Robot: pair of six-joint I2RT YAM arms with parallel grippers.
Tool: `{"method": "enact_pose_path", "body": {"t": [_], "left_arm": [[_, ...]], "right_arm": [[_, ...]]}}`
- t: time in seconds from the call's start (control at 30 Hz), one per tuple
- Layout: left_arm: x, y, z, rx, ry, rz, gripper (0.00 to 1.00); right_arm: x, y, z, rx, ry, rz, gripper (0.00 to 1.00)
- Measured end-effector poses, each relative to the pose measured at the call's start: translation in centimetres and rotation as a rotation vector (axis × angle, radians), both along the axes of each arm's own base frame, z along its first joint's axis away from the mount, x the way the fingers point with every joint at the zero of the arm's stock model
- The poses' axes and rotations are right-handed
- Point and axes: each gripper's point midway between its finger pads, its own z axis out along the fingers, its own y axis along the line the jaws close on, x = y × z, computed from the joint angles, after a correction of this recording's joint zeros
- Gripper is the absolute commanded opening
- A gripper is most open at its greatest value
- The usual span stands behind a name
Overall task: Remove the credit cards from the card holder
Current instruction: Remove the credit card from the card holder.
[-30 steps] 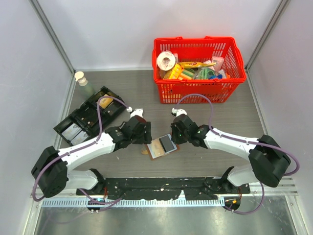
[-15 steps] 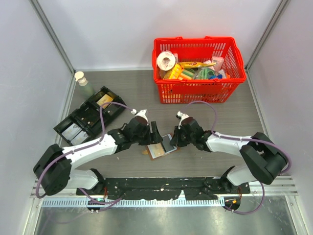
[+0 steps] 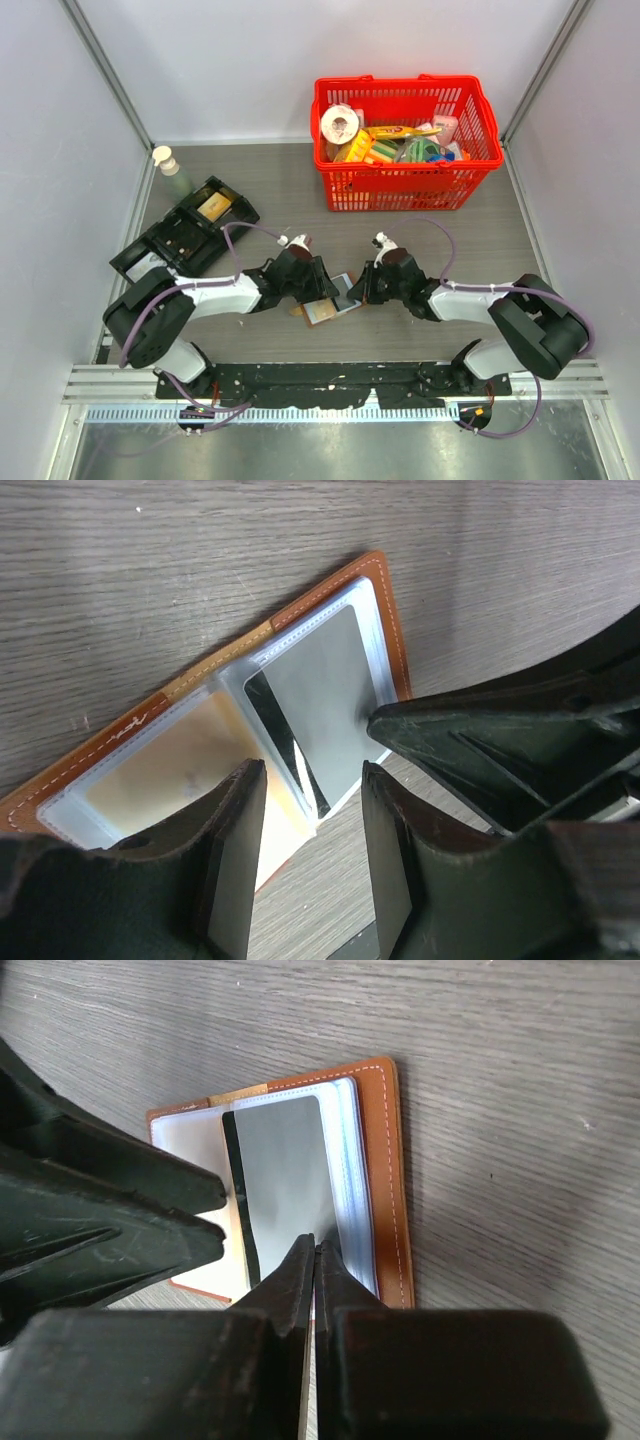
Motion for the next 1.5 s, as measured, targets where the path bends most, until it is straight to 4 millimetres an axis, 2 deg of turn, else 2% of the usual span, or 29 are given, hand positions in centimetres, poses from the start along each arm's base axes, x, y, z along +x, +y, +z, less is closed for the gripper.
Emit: {"method": "enact_pose_path", "body": {"t": [0.33, 0.5, 0.67, 0.9, 0.93, 1.5], "left_arm": [[0.6, -1.0, -0.7, -0.046, 0.008, 0.022, 0.48], [0.9, -1.5, -0.7, -0.083, 0.002, 0.036, 0.44], [0.8, -1.4, -0.9, -0.134, -0.016, 0.048, 0.31], [0.4, -1.4, -1.5, -0.183, -0.019, 0.046, 0.02], [0.3, -1.4, -1.5, -0.185, -0.017, 0.043, 0.00], [-1.6, 0.3, -1.3, -0.165, -0.003, 0.030, 0.00]], "right_arm": [[-0.8, -0.5, 0.0, 0.019, 0.021, -0.020, 0.03], [-0.9, -0.6, 0.0, 0.019, 0.026, -0.022, 0.03], [-0.9, -0.6, 0.0, 0.031, 0.036, -0.024, 0.03], [-1.1, -0.6, 0.0, 0.058, 0.060, -0.031, 0.03], [-1.1, -0.6, 0.0, 0.060, 0.064, -0.033, 0.03], [-0.5, -1.4, -0.1, 0.070, 0.083, -0.070, 0.03]]}}
